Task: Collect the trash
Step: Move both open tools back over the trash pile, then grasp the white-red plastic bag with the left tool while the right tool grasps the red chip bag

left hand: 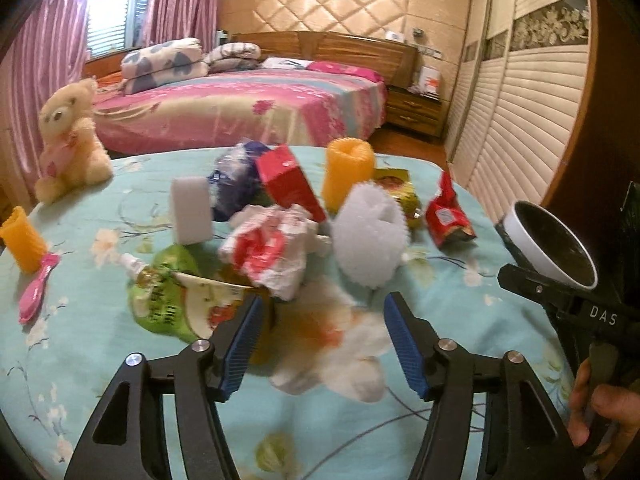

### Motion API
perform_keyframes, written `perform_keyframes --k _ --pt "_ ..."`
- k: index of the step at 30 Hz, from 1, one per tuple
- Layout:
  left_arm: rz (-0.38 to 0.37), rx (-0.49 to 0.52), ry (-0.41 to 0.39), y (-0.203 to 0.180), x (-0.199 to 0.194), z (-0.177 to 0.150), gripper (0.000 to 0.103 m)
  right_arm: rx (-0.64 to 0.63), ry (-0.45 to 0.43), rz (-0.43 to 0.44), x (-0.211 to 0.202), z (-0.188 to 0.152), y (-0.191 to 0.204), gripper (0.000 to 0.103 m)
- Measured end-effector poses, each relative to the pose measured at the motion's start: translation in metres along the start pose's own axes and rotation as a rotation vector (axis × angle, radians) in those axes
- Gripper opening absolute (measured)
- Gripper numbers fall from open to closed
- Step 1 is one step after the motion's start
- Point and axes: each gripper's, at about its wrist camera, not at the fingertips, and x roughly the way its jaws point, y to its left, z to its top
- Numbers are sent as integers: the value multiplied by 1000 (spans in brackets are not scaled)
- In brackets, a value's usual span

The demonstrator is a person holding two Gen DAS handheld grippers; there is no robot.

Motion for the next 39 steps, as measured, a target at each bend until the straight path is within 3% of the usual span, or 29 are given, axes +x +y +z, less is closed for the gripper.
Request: perform_keyframes --k 28,31,32,33,34,36,39 --pt "55 -28 45 29 49 33 69 -35 44 -28 65 47 -6 79" --pt "56 -22 49 29 53 34 66 -44 44 -39 71 52 -7 79" --pt "49 -22 48 29 53 34 61 -44 45 -41 73 53 -8 78" --pt "38 -21 49 29 53 34 47 -41 46 -40 74 54 -10 76" --pt "26 -19 57 30 55 34 44 -39 43 -41 75 54 -10 72" --pt "13 -14 57 30 54 34 34 -43 37 -46 74 54 -11 41" --pt "-4 -3 48 30 48 33 29 -50 22 -47 69 52 -11 32"
